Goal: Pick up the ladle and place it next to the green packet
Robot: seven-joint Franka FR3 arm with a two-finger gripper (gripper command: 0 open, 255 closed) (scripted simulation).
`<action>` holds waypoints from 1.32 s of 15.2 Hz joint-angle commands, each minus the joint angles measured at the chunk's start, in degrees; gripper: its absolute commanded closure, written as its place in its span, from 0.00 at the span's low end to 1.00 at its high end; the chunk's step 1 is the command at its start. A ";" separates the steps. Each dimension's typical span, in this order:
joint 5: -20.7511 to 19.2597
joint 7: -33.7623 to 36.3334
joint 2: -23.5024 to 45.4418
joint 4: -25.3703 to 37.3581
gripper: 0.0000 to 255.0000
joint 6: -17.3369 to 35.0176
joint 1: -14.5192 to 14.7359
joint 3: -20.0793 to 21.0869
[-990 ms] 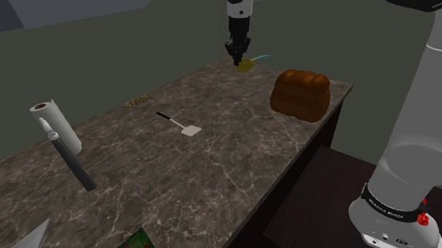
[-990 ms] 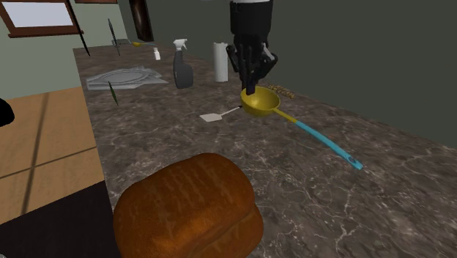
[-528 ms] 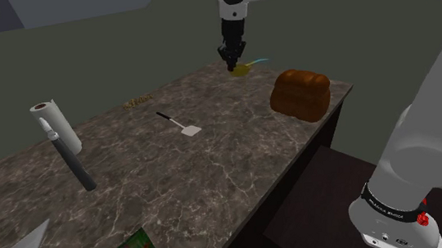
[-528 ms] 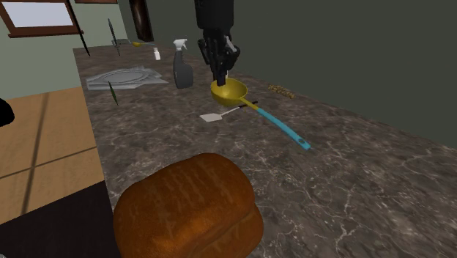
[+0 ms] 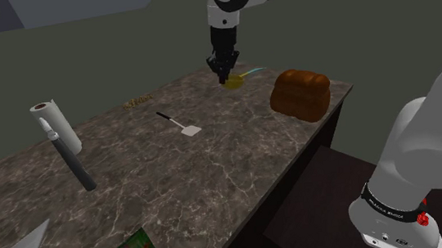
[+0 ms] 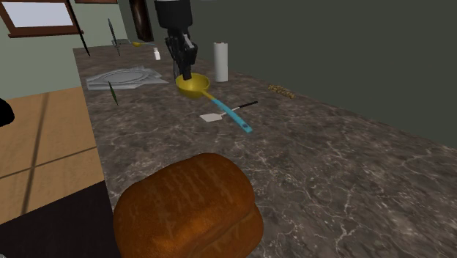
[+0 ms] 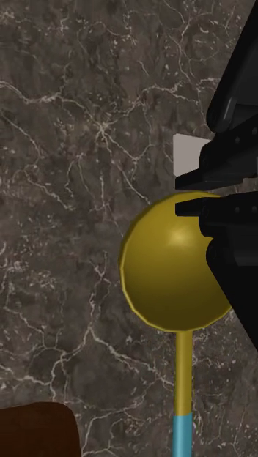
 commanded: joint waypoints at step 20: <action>1.17 29.56 -1.81 -1.20 1.00 0.53 11.41 18.61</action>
